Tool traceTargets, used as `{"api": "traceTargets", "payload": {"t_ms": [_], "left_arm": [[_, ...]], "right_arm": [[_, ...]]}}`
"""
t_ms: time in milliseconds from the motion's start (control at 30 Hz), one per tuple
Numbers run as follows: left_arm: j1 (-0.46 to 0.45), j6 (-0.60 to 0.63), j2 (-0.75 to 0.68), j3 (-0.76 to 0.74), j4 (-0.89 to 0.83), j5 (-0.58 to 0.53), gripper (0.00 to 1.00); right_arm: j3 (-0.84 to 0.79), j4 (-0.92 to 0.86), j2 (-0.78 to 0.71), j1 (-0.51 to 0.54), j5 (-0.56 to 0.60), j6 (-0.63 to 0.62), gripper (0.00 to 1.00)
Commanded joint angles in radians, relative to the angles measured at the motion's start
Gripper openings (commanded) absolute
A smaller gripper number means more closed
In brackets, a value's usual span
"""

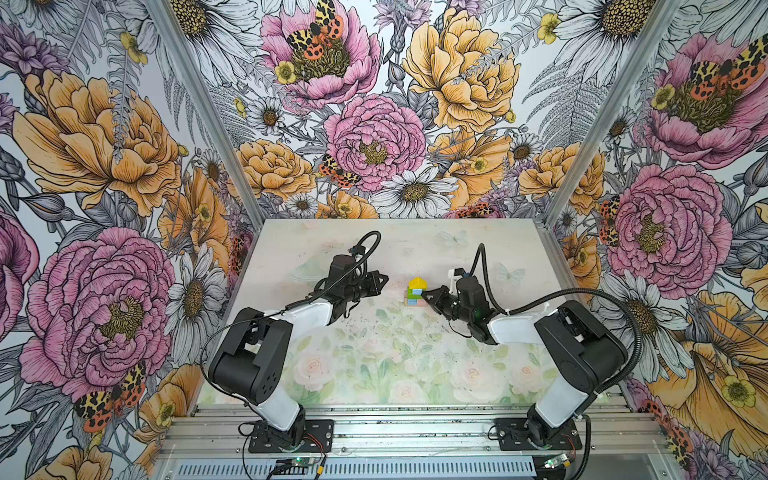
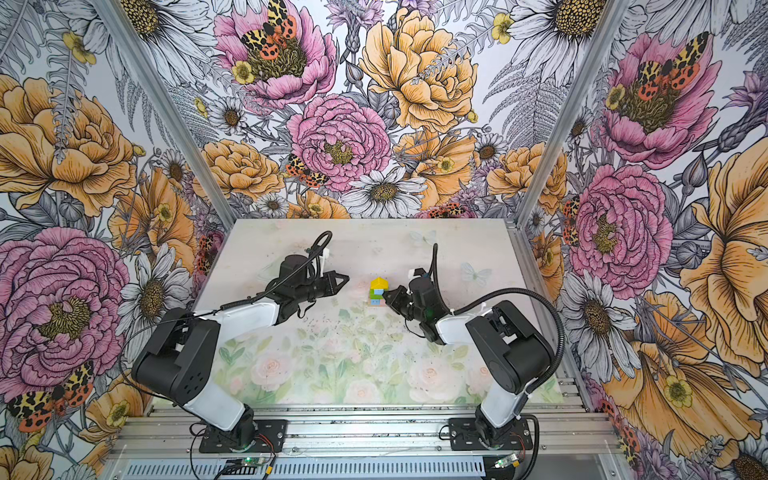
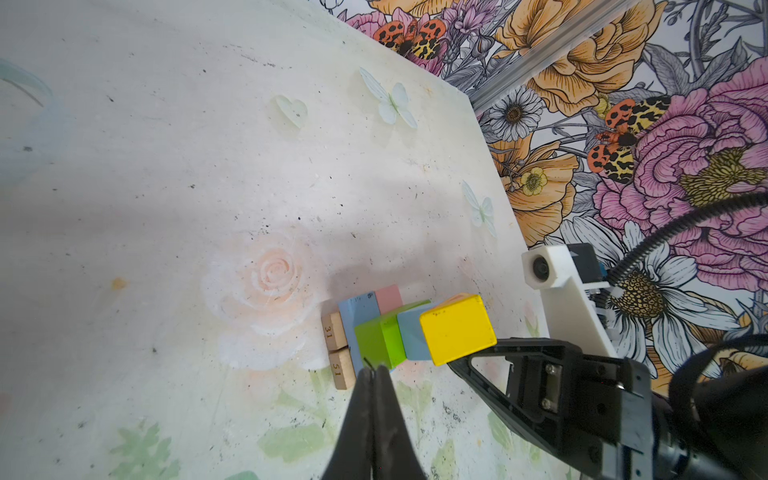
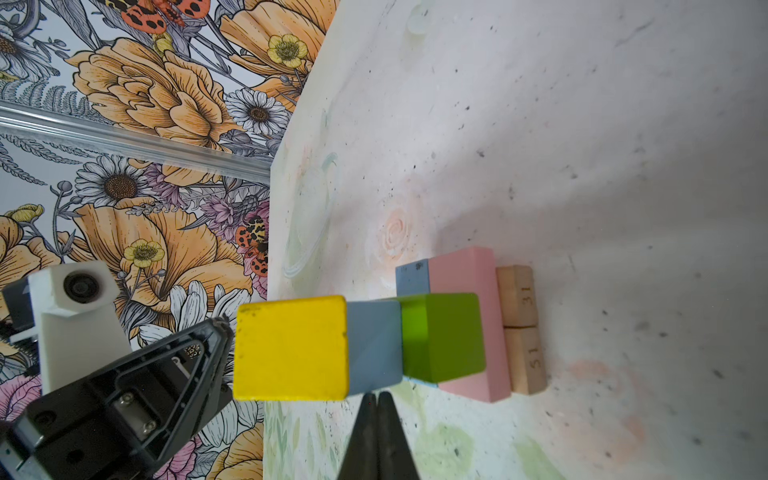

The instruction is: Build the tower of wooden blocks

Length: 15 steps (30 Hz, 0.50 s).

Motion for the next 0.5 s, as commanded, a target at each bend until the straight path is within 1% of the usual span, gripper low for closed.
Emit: {"api": "traceTargets", "payload": {"t_ms": [0, 467], "left_arm": [[0.014, 0.010, -0.006, -0.012, 0.034, 0.021, 0.00], [0.014, 0.010, -0.004, -0.014, 0.034, 0.022, 0.00]], "right_arm": [[0.017, 0.035, 0.017, 0.006, 0.030, 0.006, 0.00], [0.019, 0.043, 0.025, 0.006, 0.030, 0.010, 0.00]]}}
